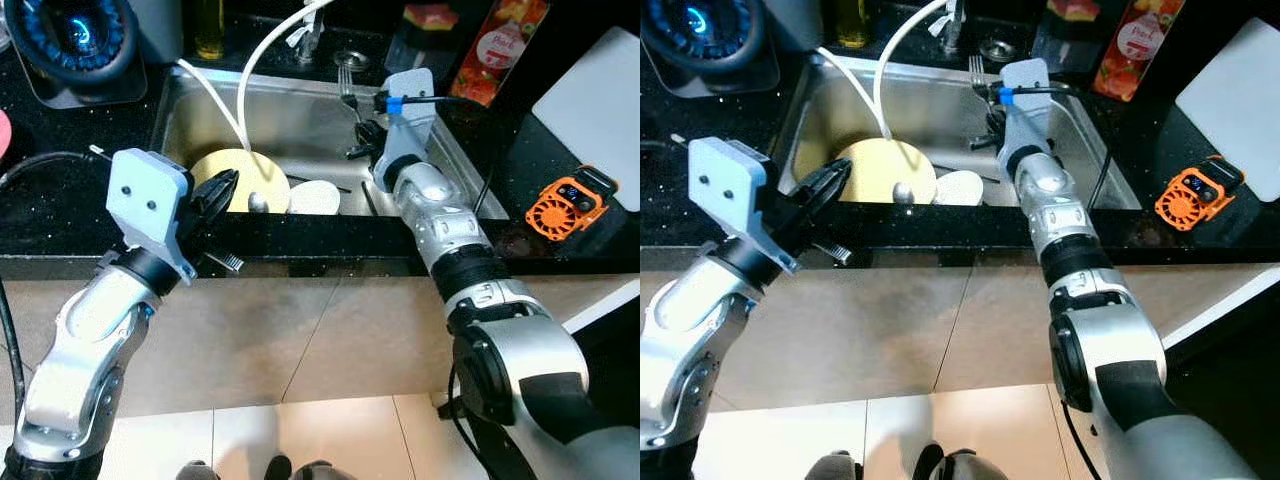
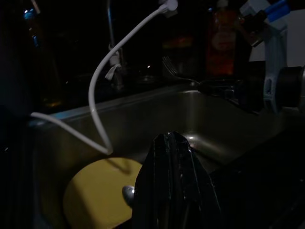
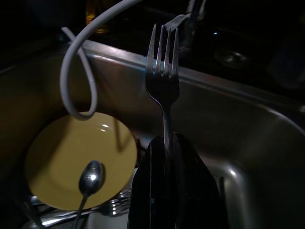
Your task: Kitchen organization
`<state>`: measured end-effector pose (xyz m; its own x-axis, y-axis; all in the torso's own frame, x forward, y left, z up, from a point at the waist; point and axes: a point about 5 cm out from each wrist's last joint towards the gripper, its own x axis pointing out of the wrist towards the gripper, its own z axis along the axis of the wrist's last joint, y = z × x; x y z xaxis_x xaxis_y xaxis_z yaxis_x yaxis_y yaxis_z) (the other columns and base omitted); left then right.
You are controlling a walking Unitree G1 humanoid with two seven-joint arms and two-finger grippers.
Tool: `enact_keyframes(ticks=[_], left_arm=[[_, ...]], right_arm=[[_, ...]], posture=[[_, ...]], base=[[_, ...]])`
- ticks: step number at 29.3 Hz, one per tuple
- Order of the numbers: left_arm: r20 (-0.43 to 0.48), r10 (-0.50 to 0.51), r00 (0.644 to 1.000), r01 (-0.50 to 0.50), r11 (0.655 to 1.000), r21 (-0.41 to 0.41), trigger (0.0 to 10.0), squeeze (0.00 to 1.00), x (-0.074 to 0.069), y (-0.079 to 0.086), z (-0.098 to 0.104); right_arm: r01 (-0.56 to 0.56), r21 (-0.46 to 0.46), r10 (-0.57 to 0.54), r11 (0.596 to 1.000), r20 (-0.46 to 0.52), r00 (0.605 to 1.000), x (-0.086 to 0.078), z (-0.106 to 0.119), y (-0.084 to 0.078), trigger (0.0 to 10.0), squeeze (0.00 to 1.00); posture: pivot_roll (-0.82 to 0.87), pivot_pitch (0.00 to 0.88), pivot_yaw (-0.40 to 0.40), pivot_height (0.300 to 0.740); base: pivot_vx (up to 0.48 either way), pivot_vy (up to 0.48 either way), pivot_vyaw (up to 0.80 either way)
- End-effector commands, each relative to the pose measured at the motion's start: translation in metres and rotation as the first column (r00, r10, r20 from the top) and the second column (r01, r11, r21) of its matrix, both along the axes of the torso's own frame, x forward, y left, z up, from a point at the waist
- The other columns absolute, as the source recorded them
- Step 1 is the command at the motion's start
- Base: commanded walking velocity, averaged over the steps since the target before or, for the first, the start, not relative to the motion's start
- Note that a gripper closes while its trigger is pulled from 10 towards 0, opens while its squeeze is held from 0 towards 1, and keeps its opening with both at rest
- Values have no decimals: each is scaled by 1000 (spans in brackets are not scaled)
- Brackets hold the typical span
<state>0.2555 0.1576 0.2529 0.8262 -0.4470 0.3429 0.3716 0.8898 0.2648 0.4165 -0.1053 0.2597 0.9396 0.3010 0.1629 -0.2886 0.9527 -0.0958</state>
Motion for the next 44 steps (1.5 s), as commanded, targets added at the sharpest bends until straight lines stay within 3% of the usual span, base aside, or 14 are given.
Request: enact_keyframes(ticks=[1, 20, 27, 33, 39, 44], left_arm=[[-2, -6, 1000, 6, 1000, 12, 10000, 0, -3, -2, 0], [-7, -8, 1000, 8, 1000, -9, 10000, 0, -1, -5, 0], [3, -3, 1000, 3, 1000, -11, 10000, 0, 0, -5, 1], [11, 25, 1000, -25, 1000, 9, 10000, 0, -3, 1, 3], [23, 89, 996, -91, 992, 91, 10000, 0, -11, 19, 11], [44, 124, 991, -128, 983, 133, 10000, 0, -13, 30, 19]], right_arm=[[9, -15, -10, 1000, -21, 1000, 0, -5, -3, 10000, 0], [-7, -25, 6, 1000, -33, 999, 0, -9, -1, 10000, 0], [-40, -36, 39, 999, -44, 998, 0, -10, 8, 10000, 0], [-57, -57, 54, 997, -57, 997, 1, -5, 21, 10000, 0], [-16, -91, 10, 996, -64, 998, 4, 0, 30, 10000, 0], [19, -41, -23, 999, -91, 996, 5, -1, 31, 10000, 0]], posture=[[249, 154, -187, 740], [243, 148, -193, 740], [247, 138, -211, 740], [256, 149, -233, 740], [276, 177, -251, 740], [294, 192, -242, 740]], base=[[0, 0, 0], [0, -99, 0], [0, 0, 0], [0, 0, 0], [0, 0, 0], [0, 0, 0]])
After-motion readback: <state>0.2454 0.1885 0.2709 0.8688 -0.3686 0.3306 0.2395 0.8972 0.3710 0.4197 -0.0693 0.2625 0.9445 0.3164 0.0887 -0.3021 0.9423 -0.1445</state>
